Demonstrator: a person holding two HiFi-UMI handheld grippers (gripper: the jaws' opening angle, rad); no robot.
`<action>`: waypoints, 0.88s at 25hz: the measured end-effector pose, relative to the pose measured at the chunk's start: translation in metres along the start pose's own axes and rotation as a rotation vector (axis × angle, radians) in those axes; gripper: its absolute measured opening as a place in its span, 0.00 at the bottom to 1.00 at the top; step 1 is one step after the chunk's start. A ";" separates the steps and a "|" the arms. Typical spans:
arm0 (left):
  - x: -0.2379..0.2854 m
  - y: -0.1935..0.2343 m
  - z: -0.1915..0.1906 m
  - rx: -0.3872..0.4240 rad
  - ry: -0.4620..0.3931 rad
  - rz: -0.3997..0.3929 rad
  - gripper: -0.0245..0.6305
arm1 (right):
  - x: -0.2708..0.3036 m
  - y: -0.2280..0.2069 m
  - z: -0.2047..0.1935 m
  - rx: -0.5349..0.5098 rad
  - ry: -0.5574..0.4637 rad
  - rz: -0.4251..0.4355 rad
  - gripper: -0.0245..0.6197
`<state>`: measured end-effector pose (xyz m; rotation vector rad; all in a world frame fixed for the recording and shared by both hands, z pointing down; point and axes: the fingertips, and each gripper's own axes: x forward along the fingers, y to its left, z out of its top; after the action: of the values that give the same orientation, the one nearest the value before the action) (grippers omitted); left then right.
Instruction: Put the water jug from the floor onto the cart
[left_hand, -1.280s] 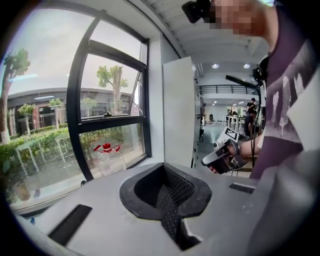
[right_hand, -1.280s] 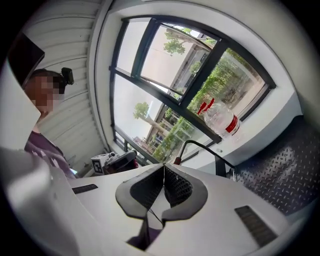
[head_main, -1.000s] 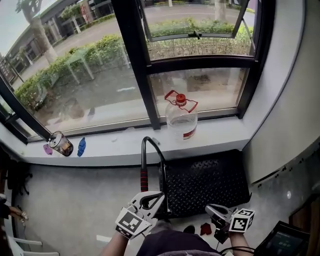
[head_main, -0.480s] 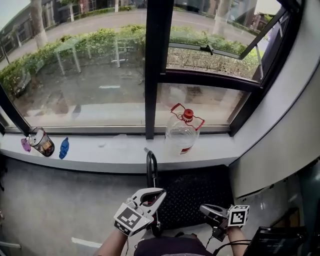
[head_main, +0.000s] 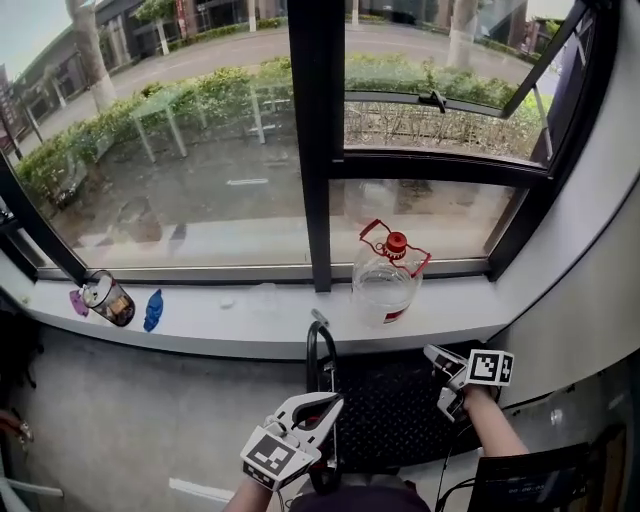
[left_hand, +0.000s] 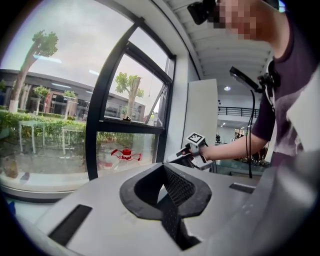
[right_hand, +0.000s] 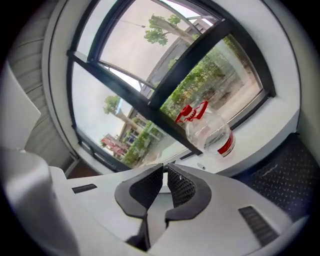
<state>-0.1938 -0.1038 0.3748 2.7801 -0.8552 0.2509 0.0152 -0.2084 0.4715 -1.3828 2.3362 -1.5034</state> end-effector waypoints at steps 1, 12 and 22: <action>0.004 -0.002 -0.004 -0.003 0.018 0.008 0.03 | 0.008 -0.013 0.012 -0.002 -0.002 -0.027 0.05; 0.026 -0.015 -0.033 0.009 0.123 0.088 0.03 | 0.097 -0.082 0.124 -0.131 0.018 -0.152 0.26; 0.040 -0.005 -0.045 0.011 0.155 0.073 0.03 | 0.151 -0.147 0.179 0.000 -0.012 -0.308 0.33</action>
<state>-0.1625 -0.1098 0.4264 2.6999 -0.9195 0.4783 0.1025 -0.4595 0.5474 -1.8145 2.1933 -1.5552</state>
